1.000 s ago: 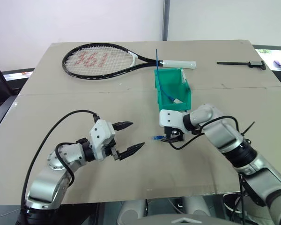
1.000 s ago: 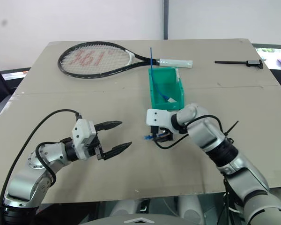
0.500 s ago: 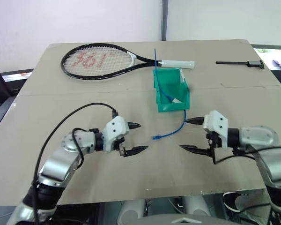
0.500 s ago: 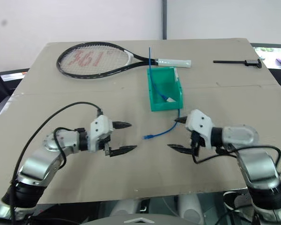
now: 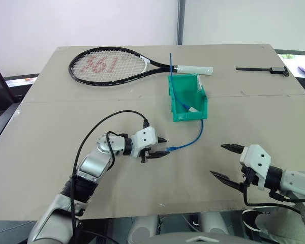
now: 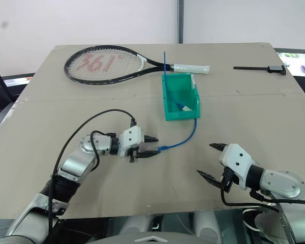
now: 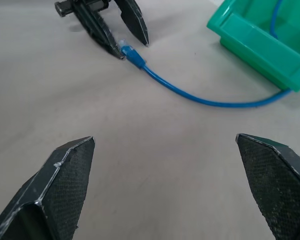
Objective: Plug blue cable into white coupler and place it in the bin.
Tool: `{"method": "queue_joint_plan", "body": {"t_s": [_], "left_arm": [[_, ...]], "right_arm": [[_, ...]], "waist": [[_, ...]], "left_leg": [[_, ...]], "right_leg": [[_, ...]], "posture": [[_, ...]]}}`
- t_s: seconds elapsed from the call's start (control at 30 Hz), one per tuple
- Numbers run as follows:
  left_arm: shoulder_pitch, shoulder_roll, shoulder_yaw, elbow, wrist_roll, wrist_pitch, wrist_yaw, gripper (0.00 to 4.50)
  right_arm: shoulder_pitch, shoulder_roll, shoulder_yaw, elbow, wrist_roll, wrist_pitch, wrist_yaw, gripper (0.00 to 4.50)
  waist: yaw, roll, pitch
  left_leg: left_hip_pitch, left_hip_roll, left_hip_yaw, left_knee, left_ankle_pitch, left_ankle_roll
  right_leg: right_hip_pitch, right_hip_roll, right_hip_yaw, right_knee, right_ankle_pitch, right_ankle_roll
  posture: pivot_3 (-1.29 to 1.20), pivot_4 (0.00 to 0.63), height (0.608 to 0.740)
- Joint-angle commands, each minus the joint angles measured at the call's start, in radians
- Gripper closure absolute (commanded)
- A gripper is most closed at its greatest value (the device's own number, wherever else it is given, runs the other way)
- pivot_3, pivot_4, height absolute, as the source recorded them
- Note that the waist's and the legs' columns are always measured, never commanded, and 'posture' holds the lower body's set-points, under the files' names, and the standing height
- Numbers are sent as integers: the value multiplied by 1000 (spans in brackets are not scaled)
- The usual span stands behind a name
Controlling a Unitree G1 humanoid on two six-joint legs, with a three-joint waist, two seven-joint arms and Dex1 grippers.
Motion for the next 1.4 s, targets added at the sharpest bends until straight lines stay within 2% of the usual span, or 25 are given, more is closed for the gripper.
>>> {"method": "queue_joint_plan", "body": {"t_s": [0.03,0.1,0.13,0.27,0.43,0.53,0.63,0.67,0.9,1.2,1.33,1.37,1.4], "left_arm": [[-1,3,-3,4,10,-18,-28,3531],[1,7,8,2,-3,-34,-40,4337],[1,6,17,-5,-16,-43,-46,4445],[-10,-34,86,-87,-122,-47,-51,4445],[-48,-86,141,-143,-166,-41,-2,4445],[-55,-99,157,-158,-159,-72,13,4500],[-53,-106,173,-155,-145,-125,30,4500],[-51,-108,176,-151,-138,-150,34,4500],[-43,-148,149,-114,-105,-253,61,4500],[-36,-166,141,-109,-103,-275,63,4500],[-30,-167,139,-119,-106,-274,60,4500],[-28,-166,140,-122,-109,-271,59,4500],[-25,-163,140,-125,-111,-270,55,4500]], "right_arm": [[19,14,-40,-57,71,77,-52,0],[28,49,-50,-87,128,183,-116,0],[27,74,-54,-102,163,240,-152,0],[-28,221,-89,-127,403,486,-298,0],[-132,412,-114,-130,591,640,-532,0],[-204,529,-140,-115,730,659,-675,891],[-276,606,-154,-86,849,635,-821,2321],[-301,621,-152,-75,881,627,-864,2321],[-402,617,-81,9,982,585,-992,2321],[-455,547,-11,68,1032,527,-1028,2321],[-463,520,13,82,1036,504,-1026,4178],[-465,513,20,85,1036,497,-1025,4453],[-467,508,25,87,1036,490,-1024,4453]], "waist": [[0,0,0],[0,0,0],[0,0,0],[0,0,0],[0,-1,0],[-3,0,-1],[-3,0,-1],[-4,0,-1],[-8,0,-1],[-26,0,-1],[-27,0,-1],[-27,0,-1],[-27,0,-1]], "left_leg": [[0,0,0,0,0,0],[0,0,0,0,0,0],[0,0,0,0,0,0],[-1,1,-1,0,0,0],[-1,1,-1,1,0,0],[-1,1,-1,0,0,0],[-1,1,-1,0,0,0],[-1,1,-1,0,0,0],[-1,0,0,0,0,0],[0,0,0,0,0,0],[0,0,0,0,0,0],[0,0,0,0,0,0],[0,0,0,0,0,1]], "right_leg": [[0,0,0,0,0,0],[0,0,0,0,0,-1],[0,0,0,0,1,-1],[0,0,0,0,2,-3],[0,-1,0,0,2,-3],[0,0,0,0,2,-3],[-1,0,0,0,2,-3],[-1,0,0,0,2,-3],[-1,1,1,1,2,-3],[-1,2,1,1,2,-3],[-1,2,1,1,2,-3],[0,2,1,1,2,-3],[-1,2,2,1,2,-3]], "posture": [[0,150,740],[0,150,740],[0,150,740],[0,150,740],[0,150,740],[0,150,740],[0,150,740],[0,150,740],[0,150,740],[0,150,740],[0,150,740],[0,150,740],[0,150,740]]}}
